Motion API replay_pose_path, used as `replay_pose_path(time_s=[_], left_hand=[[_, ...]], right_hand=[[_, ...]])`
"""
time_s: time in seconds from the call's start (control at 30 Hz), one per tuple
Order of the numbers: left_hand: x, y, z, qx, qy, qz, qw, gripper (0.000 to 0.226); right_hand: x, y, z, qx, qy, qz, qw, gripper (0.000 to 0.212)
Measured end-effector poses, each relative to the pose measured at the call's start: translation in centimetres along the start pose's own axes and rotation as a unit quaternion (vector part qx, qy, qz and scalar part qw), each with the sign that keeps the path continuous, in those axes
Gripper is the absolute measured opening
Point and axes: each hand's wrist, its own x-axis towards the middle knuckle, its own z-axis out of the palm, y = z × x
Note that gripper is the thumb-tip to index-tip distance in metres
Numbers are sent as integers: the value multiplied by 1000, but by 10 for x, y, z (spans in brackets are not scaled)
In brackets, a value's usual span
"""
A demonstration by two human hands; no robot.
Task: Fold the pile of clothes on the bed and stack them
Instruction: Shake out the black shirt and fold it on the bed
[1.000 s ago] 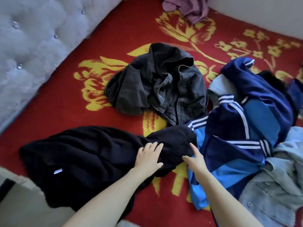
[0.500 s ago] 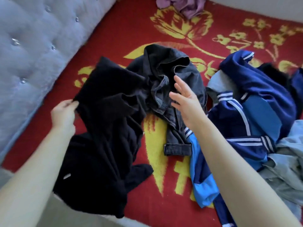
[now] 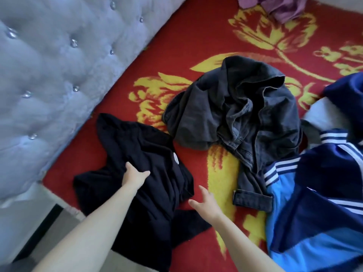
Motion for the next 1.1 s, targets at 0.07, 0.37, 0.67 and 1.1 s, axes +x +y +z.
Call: replay_pose_path(time_s=[0.07,0.37,0.67,1.1], left_hand=[[1,-1,5,18,23,-7,1000,31],[-34,-20,-28,51,-146,222,963,25],[-25,-138,-76,53,19,-6,998,21],[-38,-155,-76,86,11,29,996,23]], right_hand=[[1,-3,3,8,6,-2,1000,70],[-2,-8,12,66,57,33,996,64],[27,0,50,38,116,65,990,68],[13,-24,55,200,195,-20,960,10]])
